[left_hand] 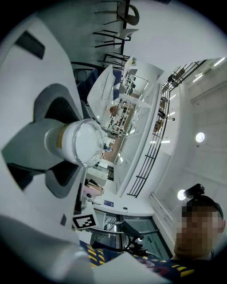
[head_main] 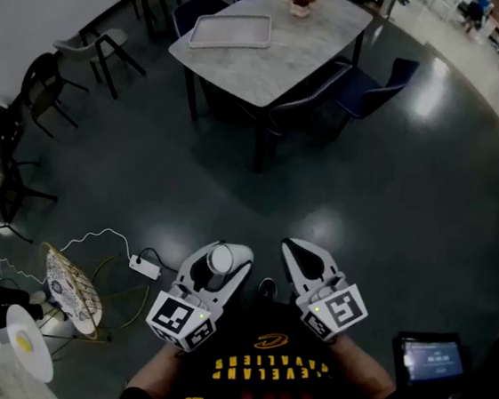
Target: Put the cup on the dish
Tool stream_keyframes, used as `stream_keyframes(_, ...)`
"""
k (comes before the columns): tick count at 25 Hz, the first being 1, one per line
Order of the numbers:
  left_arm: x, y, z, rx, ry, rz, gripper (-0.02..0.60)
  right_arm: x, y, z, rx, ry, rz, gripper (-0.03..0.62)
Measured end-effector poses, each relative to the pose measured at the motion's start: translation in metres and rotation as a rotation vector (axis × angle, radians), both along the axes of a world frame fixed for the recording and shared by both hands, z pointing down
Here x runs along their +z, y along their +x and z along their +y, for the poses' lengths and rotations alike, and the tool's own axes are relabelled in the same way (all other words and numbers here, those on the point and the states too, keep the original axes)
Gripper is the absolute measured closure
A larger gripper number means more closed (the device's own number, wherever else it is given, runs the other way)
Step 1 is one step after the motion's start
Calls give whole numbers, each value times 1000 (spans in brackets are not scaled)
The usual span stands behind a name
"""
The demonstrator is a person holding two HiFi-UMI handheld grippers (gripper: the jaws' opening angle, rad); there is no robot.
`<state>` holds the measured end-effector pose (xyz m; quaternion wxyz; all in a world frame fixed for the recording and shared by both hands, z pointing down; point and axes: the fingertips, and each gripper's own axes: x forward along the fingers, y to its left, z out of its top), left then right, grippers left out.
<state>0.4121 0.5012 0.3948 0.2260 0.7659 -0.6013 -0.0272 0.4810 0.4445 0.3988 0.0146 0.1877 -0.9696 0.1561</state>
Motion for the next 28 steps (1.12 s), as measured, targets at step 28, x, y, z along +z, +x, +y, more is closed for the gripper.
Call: stream_keyframes(28,47,-112,21,81,-243,-431,321,-2,-97,2,50,82,141,590)
